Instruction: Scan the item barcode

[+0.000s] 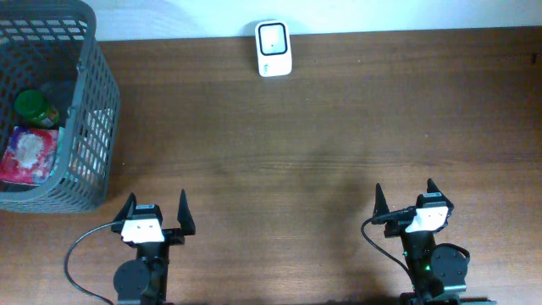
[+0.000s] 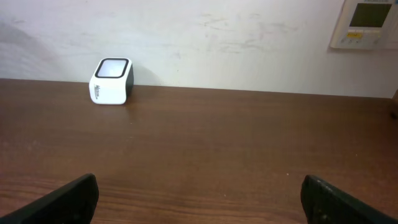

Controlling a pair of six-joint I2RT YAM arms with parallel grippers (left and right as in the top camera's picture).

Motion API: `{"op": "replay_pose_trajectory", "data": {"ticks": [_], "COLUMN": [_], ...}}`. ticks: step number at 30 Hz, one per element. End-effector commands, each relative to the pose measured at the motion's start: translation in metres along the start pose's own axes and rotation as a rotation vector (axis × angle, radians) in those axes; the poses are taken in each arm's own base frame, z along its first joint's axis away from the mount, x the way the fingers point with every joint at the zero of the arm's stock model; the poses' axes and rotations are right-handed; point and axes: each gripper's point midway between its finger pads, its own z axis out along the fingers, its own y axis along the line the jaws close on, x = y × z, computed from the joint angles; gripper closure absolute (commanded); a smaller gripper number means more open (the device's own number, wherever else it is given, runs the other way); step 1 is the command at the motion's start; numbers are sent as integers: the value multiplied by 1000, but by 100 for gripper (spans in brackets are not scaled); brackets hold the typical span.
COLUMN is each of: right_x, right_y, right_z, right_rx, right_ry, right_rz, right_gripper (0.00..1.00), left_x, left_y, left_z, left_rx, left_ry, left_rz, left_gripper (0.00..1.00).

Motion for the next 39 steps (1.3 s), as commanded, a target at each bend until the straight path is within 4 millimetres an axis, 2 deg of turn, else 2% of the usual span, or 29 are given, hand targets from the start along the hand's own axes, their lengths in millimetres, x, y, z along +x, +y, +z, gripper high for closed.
{"op": "replay_pose_trajectory", "data": {"ticks": [1,3,5,8,9,11,14,15,20,22,25,27,29,31,33,35,36,38,39], "right_x": [3,3,4,3,3,3,3,3,3,4,4,3,3,3,3,3,4,3,4], "right_y": [-2,-2,-2,-2,-2,-2,-2,-2,-2,-2,-2,-2,-2,-2,-2,-2,-2,-2,-2], "right_z": [0,0,0,0,0,0,0,0,0,0,0,0,0,0,0,0,0,0,0], "right_rx": [8,8,8,8,8,8,8,8,8,8,8,8,8,8,9,8,8,8,8], "right_ry": [5,5,6,5,5,5,5,5,5,6,6,5,5,5,5,5,6,5,6], "right_rz": [12,12,12,12,12,12,12,12,12,12,12,12,12,12,12,12,12,12,12], "right_gripper": [1,1,1,1,1,1,1,1,1,1,1,1,1,1,1,1,1,1,1], "left_x": [1,-4,-31,-78,-90,-121,-151,-157,-211,-233,-264,-273,-271,-273,-285,-302,-316,-335,-340], "left_y": [-4,-23,-47,-81,-86,-93,-93,-93,-87,-86,-89,-91,-96,-130,-141,-139,-132,-118,-106], "left_z": [0,-2,-9,-34,-43,-65,-87,-90,-113,-115,-103,-76,-46,-50,-54,-52,-42,-14,8], "left_rx": [26,134,276,485,519,562,561,559,517,509,523,532,565,810,904,880,824,705,619], "left_ry": [1,-20,-132,-347,-410,-574,-715,-732,-831,-839,-798,-641,-416,-323,-380,-447,-448,-383,-294], "left_rz": [18,19,30,87,107,156,183,187,198,197,192,156,112,135,179,186,137,81,37], "left_gripper": [1,1,1,1,1,1,1,1,1,1,1,1,1,1,1,1,1,1,1]}}
